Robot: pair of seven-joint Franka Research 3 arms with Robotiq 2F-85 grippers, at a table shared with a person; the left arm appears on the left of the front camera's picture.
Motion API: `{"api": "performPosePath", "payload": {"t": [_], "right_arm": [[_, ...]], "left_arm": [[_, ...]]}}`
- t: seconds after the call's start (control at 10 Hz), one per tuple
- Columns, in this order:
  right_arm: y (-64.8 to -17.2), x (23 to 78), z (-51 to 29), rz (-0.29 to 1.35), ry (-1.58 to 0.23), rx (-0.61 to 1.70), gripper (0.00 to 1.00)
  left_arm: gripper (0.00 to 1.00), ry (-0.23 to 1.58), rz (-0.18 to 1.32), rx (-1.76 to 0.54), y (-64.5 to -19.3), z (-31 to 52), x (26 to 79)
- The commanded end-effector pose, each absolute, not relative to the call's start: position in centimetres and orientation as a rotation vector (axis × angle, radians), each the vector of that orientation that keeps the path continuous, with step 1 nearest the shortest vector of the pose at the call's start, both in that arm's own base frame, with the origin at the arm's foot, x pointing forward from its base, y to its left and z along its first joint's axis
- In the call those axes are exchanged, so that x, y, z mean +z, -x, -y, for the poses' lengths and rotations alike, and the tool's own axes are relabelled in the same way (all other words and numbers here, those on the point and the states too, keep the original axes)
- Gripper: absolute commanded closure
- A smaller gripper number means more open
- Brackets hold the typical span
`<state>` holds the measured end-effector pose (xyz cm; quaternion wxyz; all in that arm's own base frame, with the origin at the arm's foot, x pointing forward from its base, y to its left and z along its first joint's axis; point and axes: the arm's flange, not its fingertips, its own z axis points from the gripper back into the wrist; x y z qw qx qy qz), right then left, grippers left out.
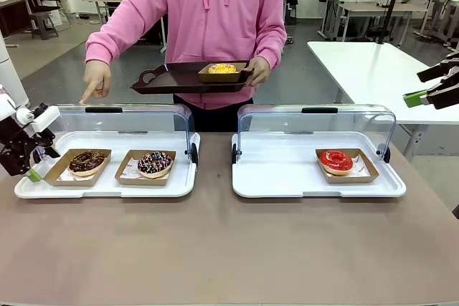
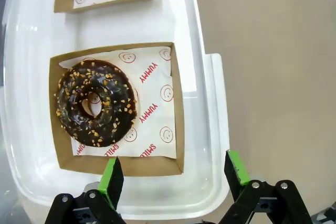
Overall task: Provide the desired donut to the person.
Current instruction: Pick up and lift the Paper togo box containing the Donut pointed at by the person.
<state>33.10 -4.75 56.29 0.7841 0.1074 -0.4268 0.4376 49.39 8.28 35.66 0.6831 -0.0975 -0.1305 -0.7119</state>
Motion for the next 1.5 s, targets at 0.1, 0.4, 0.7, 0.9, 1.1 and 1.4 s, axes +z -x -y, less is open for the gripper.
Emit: {"api": "performPosePath", "payload": {"t": [0.1, 0.4, 0.7, 0.9, 1.1, 1.4], "right_arm": [[-33.2, 56.2, 4.8, 0.915, -0.227, 0.942, 0.00], [-33.2, 56.2, 4.8, 0.915, -0.227, 0.942, 0.00], [-33.2, 56.2, 4.8, 0.915, -0.227, 0.942, 0.00], [-33.2, 56.2, 4.8, 0.915, -0.227, 0.942, 0.00], [-33.2, 56.2, 4.8, 0.915, -0.227, 0.942, 0.00], [-33.2, 56.2, 4.8, 0.915, -0.227, 0.942, 0.00]], "left_arm": [[0.00, 0.238, 0.354, -1.504, -51.1, -8.7, 34.7], [0.00, 0.245, 0.320, -1.507, -51.5, -9.1, 34.1], [0.00, 0.264, 0.298, -1.527, -52.0, -8.9, 32.5], [0.00, 0.264, 0.272, -1.524, -51.9, -8.9, 32.0], [0.00, 0.250, 0.262, -1.523, -51.9, -8.8, 31.8], [0.71, 0.250, 0.234, -1.513, -51.9, -8.8, 31.9]]}}
